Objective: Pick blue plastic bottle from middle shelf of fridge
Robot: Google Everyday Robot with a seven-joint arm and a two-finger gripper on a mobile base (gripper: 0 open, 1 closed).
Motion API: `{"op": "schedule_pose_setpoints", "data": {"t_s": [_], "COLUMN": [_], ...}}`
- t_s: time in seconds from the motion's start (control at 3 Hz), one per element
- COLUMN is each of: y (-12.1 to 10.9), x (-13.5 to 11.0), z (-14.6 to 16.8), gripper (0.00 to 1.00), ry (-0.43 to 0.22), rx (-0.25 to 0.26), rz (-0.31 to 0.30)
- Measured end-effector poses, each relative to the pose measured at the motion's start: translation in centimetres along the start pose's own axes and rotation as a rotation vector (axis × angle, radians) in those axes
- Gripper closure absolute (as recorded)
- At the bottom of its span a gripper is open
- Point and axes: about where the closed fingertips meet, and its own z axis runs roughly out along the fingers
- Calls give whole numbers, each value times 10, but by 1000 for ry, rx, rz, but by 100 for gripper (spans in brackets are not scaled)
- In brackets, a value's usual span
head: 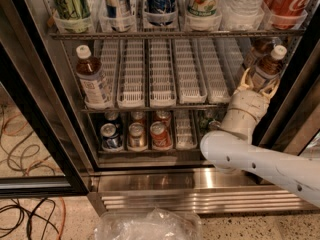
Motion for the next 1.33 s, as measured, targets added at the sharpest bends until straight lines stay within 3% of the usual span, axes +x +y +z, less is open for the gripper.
{"op": "schedule_pose_setpoints", "data": {"t_s": [0.67,1.33], "y": [2,11], "x": [-21,-49], "z": [-23,-34], "gripper": [100,100], "ry": [-116,-227], "rx": [-125,-211], "rz": [28,81]}}
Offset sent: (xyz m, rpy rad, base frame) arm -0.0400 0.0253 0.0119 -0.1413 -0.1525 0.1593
